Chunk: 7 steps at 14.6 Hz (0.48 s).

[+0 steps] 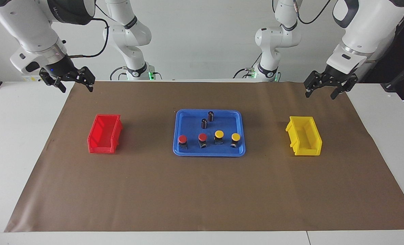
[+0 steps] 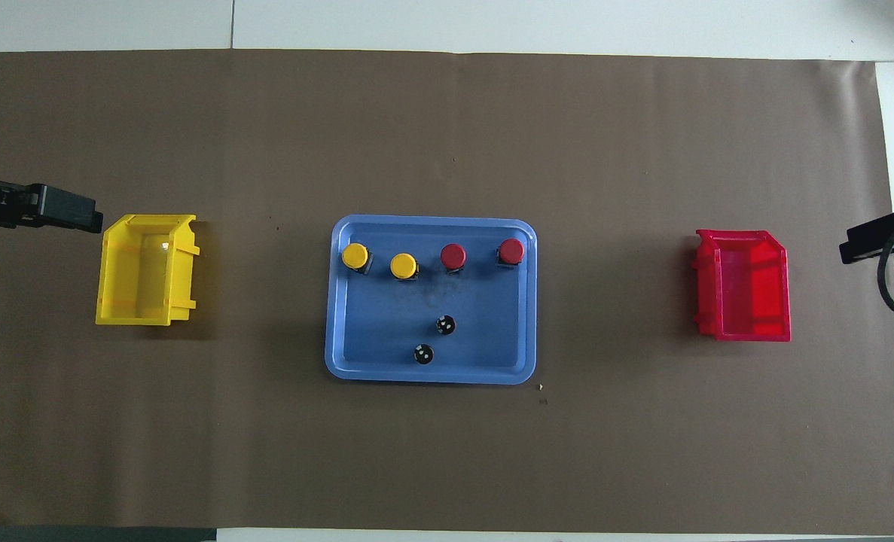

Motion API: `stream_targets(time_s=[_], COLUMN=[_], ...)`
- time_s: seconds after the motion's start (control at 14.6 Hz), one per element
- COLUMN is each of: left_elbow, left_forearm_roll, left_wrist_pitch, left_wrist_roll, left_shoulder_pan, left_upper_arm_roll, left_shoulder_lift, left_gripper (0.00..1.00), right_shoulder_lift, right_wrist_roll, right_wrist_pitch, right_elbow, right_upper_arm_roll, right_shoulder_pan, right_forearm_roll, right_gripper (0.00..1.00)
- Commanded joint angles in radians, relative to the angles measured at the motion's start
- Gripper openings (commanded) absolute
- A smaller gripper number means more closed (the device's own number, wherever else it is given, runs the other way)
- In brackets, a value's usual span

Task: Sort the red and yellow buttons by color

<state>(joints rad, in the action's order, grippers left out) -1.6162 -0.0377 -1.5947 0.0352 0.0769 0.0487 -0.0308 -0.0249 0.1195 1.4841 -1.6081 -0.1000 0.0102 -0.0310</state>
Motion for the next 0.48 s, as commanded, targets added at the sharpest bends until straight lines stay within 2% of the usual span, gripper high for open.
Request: stream_targets(time_s=[0.0, 0.41], left_elbow=[-0.027, -0.027], left_forearm_roll=[-0.013, -0.013], left_wrist_pitch=[0.015, 0.018], left_wrist_roll=[-0.003, -0.003], left_shoulder_pan=[0.0, 0.001], left_upper_arm_roll=[-0.01, -0.01], left_shoulder_lift=[-0.028, -0.028], left_gripper=[1.0, 1.0], right_shoulder_lift=[0.003, 0.002], right_wrist_roll=[-0.02, -0.011], right_wrist_pitch=[0.001, 0.001], right_elbow=[0.005, 0.007], right_upper_arm_roll=[0.002, 0.005], right_shoulder_pan=[0.004, 0.008], right_forearm_roll=[0.0, -0.004], right_gripper=[1.0, 1.0])
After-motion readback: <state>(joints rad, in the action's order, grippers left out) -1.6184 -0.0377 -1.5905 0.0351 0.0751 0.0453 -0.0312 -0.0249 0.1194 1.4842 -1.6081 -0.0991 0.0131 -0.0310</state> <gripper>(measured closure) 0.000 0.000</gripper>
